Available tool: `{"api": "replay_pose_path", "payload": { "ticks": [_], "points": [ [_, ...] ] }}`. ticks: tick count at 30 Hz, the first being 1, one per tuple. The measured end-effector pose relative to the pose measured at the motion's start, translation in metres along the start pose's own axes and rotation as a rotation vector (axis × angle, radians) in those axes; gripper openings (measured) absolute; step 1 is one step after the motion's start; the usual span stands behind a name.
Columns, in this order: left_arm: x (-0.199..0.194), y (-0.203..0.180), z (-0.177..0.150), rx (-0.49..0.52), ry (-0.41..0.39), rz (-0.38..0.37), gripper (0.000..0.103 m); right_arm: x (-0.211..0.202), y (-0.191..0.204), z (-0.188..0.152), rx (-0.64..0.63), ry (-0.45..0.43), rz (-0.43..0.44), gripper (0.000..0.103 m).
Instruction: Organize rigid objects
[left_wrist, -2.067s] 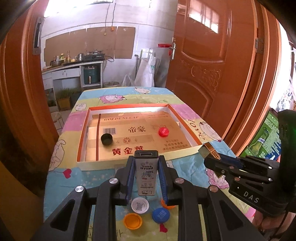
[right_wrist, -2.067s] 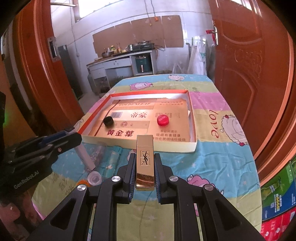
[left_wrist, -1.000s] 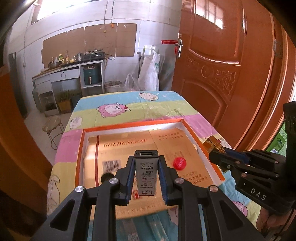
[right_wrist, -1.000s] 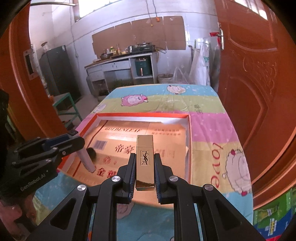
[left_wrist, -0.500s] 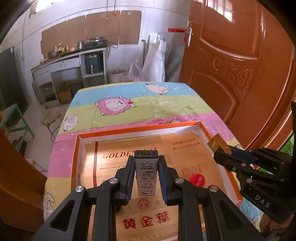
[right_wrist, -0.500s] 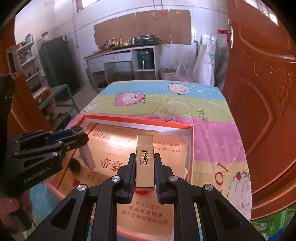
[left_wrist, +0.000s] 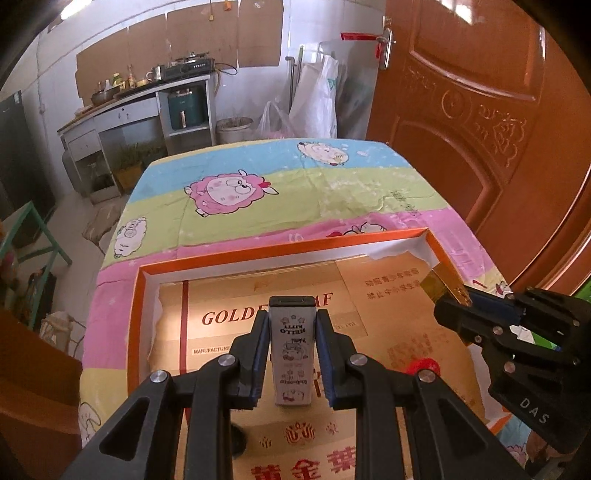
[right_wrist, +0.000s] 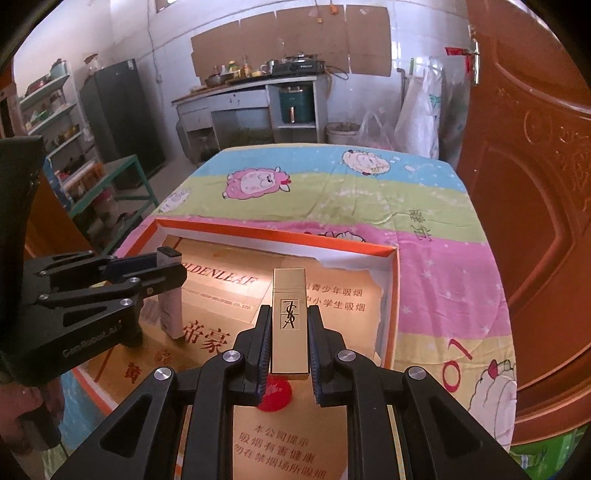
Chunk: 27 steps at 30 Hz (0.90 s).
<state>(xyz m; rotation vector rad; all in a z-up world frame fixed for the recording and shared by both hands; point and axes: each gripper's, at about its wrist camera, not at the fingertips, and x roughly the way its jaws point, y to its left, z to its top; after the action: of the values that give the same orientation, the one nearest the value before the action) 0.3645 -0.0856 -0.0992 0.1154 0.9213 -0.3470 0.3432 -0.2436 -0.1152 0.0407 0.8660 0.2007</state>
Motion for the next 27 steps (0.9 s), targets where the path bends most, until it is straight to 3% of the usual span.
{"api": "replay_pose_path", "payload": {
  "ticks": [10,23,27],
  "points": [
    [0.044,0.006,0.005,-0.016,0.081,-0.018,0.025,0.035,-0.007,0.009,-0.017,0.057,-0.008,0.018],
    [0.055,0.014,0.003,-0.053,0.094,-0.042,0.025,0.057,-0.005,0.008,-0.024,0.121,-0.032,0.018],
    [0.055,0.013,0.004,-0.047,0.094,-0.038,0.026,0.062,-0.006,0.008,-0.025,0.143,-0.048,0.023]
  ]
}}
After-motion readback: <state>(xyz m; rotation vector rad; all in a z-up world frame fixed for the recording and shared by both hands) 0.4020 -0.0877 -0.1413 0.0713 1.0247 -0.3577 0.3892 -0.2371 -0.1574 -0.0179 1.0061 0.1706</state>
